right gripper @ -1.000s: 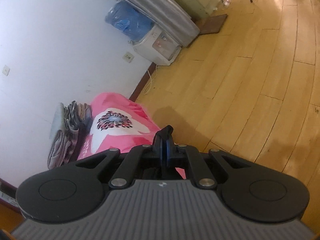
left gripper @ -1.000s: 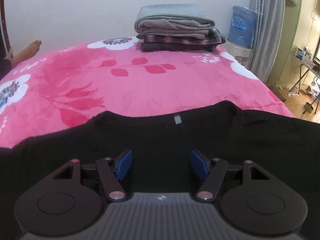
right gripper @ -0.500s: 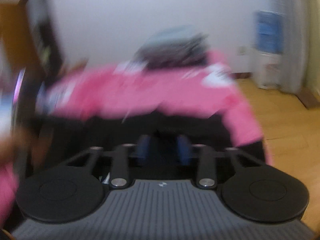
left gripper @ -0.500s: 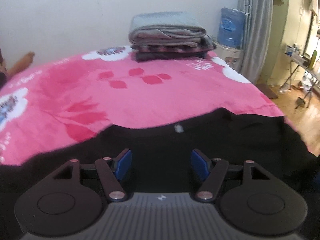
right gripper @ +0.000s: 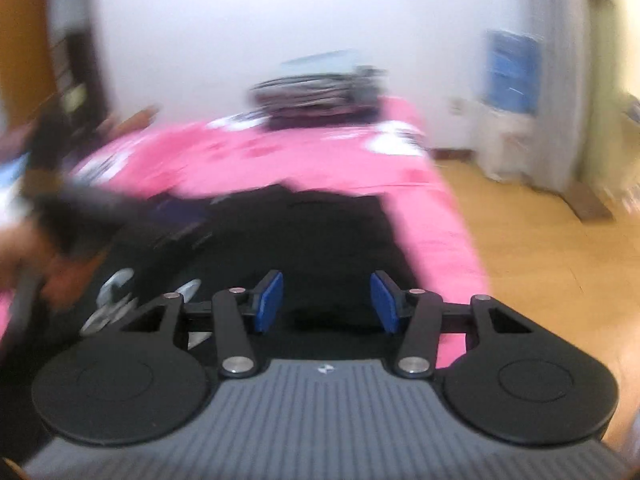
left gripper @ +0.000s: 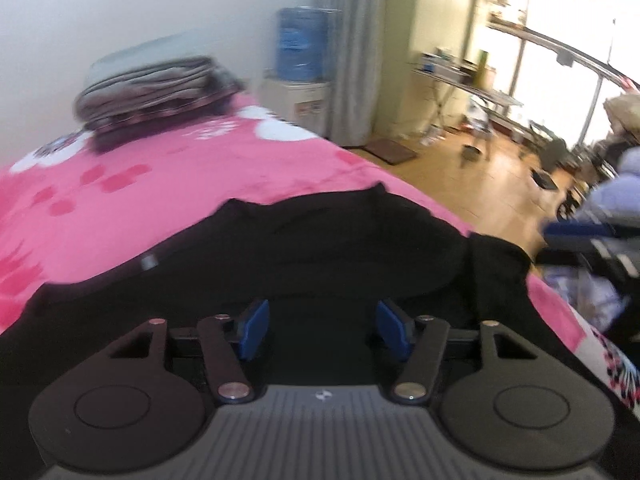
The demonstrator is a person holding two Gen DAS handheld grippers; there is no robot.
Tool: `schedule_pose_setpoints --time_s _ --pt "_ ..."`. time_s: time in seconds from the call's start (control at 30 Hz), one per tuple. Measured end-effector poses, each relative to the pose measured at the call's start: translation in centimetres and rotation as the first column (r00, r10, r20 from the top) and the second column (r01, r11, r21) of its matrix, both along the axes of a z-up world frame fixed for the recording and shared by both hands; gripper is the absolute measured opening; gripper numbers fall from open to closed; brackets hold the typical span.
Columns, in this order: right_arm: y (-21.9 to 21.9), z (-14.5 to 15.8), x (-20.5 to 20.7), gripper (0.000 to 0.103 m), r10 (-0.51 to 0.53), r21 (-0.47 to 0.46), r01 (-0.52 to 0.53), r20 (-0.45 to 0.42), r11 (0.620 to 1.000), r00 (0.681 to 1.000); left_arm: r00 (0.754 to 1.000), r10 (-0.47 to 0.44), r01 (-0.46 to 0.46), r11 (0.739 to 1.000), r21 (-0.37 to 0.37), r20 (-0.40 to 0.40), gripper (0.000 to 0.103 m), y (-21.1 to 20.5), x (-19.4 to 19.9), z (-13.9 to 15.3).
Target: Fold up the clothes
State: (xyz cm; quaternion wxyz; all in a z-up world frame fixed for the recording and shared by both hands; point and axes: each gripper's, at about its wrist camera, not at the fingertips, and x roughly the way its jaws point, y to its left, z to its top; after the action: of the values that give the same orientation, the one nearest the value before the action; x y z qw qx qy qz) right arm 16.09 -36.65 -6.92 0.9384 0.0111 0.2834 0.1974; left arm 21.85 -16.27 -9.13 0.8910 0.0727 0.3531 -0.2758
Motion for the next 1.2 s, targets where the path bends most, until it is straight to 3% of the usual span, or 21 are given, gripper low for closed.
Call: schedule_pose_setpoints --time_s 0.1,0.27,0.37,0.5,0.63,0.8,0.9,1.0,1.1,1.2 --pt "-1.8 -0.8 3.3 0.048 -0.018 0.023 0.019 -0.028 1.0 0.999 0.999 -0.051 0.05 0.999 0.007 0.014 0.051 -1.4 -0.5 -0.5" --pt "-3.2 -3.2 7.7 0.045 0.059 0.151 -0.038 -0.133 0.988 0.989 0.996 -0.091 0.09 0.995 0.031 0.017 0.04 -2.7 -0.7 -1.6" --pt "-3.8 -4.5 8.3 0.011 0.093 0.216 -0.047 -0.205 0.975 0.974 0.996 -0.089 0.089 0.995 0.039 -0.004 0.034 -2.8 -0.5 -2.3" --pt "-3.7 -4.5 4.7 0.01 0.186 0.245 -0.14 -0.177 0.959 0.966 0.996 -0.087 0.087 0.996 0.025 -0.01 0.033 -2.1 -0.3 -2.6" --pt "-2.6 -4.3 0.3 0.012 0.223 0.104 -0.21 -0.145 0.972 0.964 0.996 -0.09 0.09 0.996 0.014 -0.012 0.033 -1.7 0.2 -2.5" --pt "-2.2 -4.9 -2.1 0.013 0.239 0.122 -0.216 -0.221 0.969 0.946 0.995 -0.1 0.099 0.995 -0.013 -0.03 0.033 -1.3 0.7 -2.4" --pt "-3.3 -4.9 -2.5 0.013 0.199 0.181 -0.153 -0.273 0.972 0.941 0.993 -0.108 0.106 0.993 -0.045 -0.044 0.033 -0.8 1.0 -2.2" --pt "-5.4 -5.0 -1.9 0.013 0.136 0.33 -0.018 -0.338 0.944 0.931 0.992 -0.112 0.106 0.99 -0.088 -0.06 0.033 0.0 1.3 -2.0" --pt "-7.5 -5.6 -1.3 0.021 0.07 0.469 0.144 -0.409 0.871 0.91 0.992 -0.091 0.078 0.988 -0.133 -0.092 0.033 0.8 2.0 -1.9" --pt "-9.0 -7.0 -0.7 0.023 0.048 0.57 0.275 -0.487 0.774 0.872 0.989 -0.063 0.039 0.983 -0.18 -0.132 0.033 1.6 2.8 -1.9"
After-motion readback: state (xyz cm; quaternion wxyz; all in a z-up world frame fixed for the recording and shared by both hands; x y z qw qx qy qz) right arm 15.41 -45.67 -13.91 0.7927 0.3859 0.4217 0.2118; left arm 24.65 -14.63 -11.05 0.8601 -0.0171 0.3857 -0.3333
